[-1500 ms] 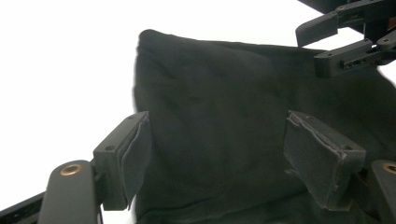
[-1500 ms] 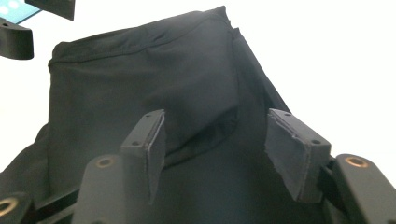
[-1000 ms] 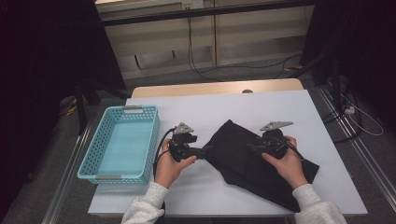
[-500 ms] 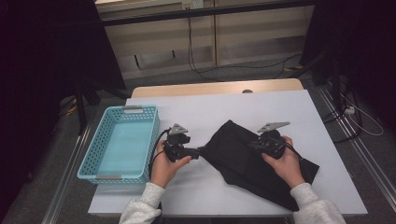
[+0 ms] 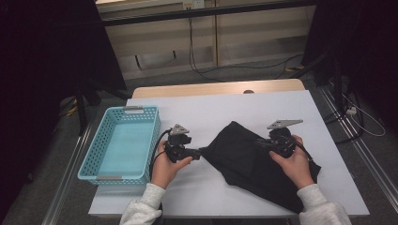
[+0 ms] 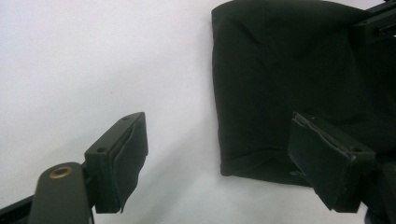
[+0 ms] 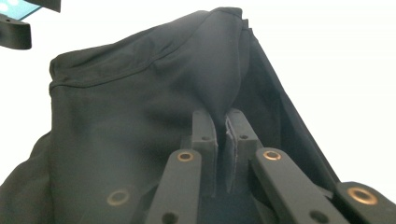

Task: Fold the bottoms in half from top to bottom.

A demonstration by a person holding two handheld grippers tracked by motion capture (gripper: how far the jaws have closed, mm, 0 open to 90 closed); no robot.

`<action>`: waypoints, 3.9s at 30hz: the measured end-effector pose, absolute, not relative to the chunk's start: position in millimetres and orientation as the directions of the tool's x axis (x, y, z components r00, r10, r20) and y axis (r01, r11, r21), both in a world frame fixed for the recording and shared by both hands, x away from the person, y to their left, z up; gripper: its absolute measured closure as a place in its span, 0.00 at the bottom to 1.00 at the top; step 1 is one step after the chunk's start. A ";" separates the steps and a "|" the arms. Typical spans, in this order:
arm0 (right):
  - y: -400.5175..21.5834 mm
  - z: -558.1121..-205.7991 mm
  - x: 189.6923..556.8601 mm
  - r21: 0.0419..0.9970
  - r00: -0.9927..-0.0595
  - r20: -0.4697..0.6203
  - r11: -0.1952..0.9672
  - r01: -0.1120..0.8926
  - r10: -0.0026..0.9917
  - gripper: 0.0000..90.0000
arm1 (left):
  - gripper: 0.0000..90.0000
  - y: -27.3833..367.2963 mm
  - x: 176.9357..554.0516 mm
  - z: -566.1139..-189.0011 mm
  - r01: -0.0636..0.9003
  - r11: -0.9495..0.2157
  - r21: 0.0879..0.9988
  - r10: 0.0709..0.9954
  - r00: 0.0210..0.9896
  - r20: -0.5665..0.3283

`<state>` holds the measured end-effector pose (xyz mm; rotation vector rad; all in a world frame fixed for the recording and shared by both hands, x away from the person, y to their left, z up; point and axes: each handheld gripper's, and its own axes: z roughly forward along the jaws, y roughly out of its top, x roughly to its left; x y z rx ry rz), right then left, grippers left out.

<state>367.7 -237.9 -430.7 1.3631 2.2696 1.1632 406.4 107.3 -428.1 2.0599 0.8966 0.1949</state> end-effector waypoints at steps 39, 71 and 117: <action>-262.6 -425.8 347.6 0.724 -0.525 0.222 0.222 0.653 0.821 0.94 | 0.18 103.5 408.0 -429.2 0.509 -0.423 0.750 0.638 0.755 -0.152; -280.4 -421.6 333.8 0.723 -0.506 0.247 0.191 0.664 0.826 0.94 | 0.15 102.8 407.1 -430.9 0.507 -0.429 0.747 0.633 0.759 -0.151; -298.7 -419.0 322.4 0.722 -0.482 0.250 0.170 0.671 0.840 0.94 | 0.15 96.8 408.9 -430.4 0.498 -0.448 0.743 0.618 0.773 -0.145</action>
